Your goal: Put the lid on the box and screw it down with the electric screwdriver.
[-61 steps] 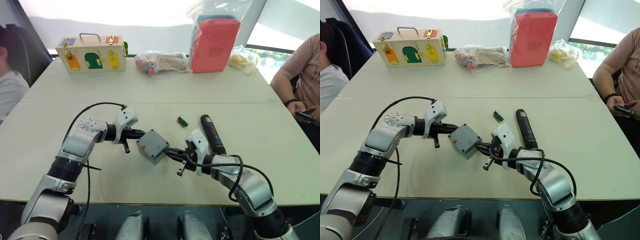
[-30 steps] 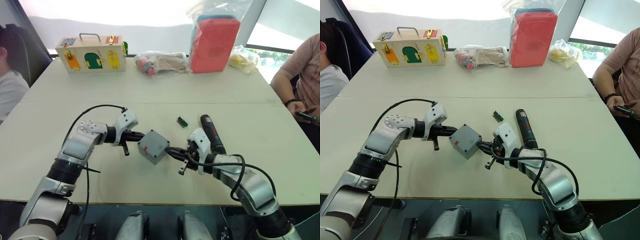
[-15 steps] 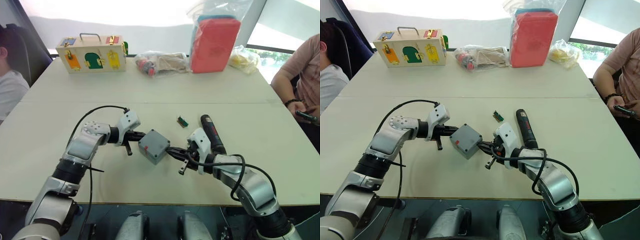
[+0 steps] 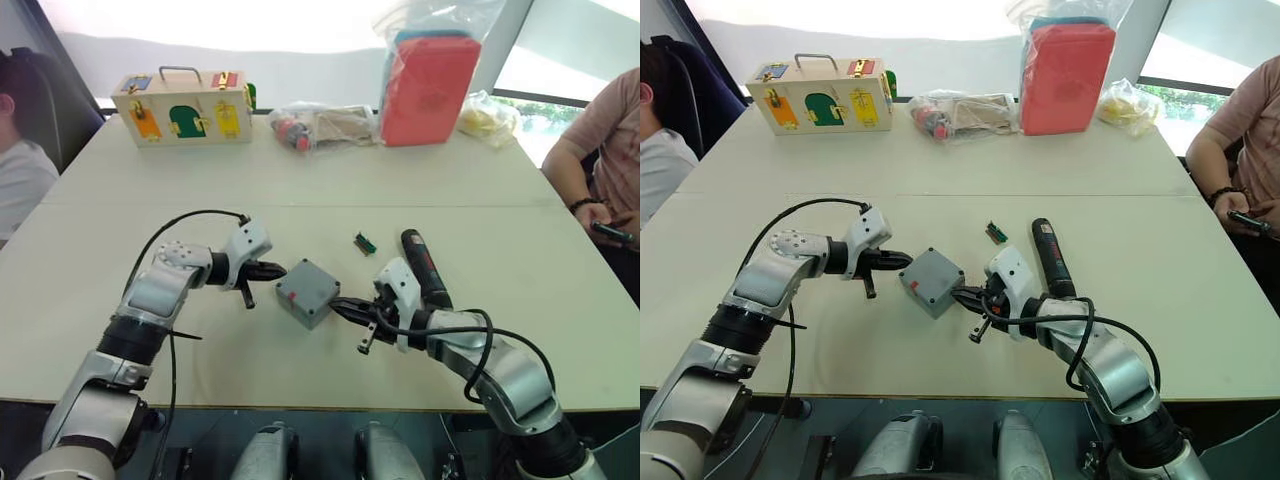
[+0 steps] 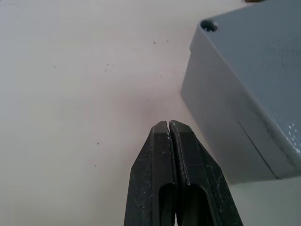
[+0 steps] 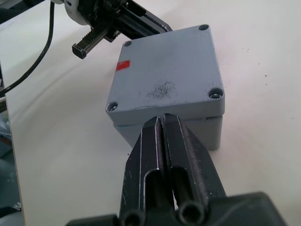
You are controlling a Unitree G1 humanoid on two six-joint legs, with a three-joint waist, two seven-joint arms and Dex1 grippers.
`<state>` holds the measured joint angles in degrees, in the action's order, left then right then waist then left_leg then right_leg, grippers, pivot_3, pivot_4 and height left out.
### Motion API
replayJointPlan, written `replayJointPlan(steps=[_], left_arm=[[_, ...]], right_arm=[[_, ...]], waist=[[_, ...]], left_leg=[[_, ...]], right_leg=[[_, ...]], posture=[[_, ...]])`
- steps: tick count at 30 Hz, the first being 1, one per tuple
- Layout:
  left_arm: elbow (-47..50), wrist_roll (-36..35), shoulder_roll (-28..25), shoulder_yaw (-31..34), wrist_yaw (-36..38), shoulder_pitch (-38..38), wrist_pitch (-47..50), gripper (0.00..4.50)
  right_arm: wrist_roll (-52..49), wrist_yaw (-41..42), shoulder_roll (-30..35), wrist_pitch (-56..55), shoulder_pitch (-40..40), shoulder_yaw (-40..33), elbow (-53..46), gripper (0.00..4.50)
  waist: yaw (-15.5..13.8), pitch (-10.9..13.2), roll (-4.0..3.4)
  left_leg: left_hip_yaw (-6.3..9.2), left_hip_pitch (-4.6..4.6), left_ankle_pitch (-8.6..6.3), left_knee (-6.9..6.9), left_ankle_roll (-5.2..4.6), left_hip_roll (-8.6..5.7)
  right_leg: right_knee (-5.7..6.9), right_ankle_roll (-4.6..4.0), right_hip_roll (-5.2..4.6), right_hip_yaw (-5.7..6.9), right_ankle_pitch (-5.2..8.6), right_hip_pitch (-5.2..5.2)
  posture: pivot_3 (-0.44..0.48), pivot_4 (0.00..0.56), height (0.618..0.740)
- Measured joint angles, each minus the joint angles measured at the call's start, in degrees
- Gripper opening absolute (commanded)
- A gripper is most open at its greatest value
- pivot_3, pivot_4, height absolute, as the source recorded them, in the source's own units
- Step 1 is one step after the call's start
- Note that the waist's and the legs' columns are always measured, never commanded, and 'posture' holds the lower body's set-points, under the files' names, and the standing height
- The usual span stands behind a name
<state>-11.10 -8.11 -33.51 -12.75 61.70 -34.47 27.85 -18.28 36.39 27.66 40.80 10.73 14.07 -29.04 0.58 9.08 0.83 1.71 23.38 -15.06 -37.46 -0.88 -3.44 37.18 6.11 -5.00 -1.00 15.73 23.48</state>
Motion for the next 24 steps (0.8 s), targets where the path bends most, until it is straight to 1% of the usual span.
replayJointPlan(steps=[9, 15, 24], left_arm=[[4.42, -0.18, -0.07, -0.02, 0.49, 3.7, 2.23, 0.0], [8.68, -0.92, -0.7, 0.14, 0.27, 5.5, 5.81, 0.0], [12.47, -2.23, -1.25, 0.2, 0.06, 7.07, 9.54, 0.0]], right_arm=[[1.84, -0.18, 0.54, -0.42, -0.83, 2.52, 1.16, 0.04], [4.19, -0.46, 0.36, -2.05, 1.24, 2.92, 4.32, 0.04], [5.77, 0.05, 0.7, -2.47, 1.38, 2.49, 5.86, 0.04]], waist=[[0.01, 0.0, 0.0], [0.02, 0.0, 0.0], [0.0, 0.0, 0.0]], left_leg=[[0.0, 0.0, 0.0, 0.0, 0.0, 0.0], [0.01, 0.0, 0.0, 0.01, 0.0, 0.01], [0.01, 0.0, 0.0, 0.0, 0.0, 0.0]], right_leg=[[0.0, 0.0, -0.01, -0.03, 0.0, 0.01], [0.0, 0.0, -0.01, -0.03, 0.0, 0.01], [-0.01, 0.0, -0.02, -0.03, 0.0, 0.0]], posture=[[0.0, 0.15, 0.738], [0.0, 0.15, 0.738], [0.0, 0.15, 0.738]])
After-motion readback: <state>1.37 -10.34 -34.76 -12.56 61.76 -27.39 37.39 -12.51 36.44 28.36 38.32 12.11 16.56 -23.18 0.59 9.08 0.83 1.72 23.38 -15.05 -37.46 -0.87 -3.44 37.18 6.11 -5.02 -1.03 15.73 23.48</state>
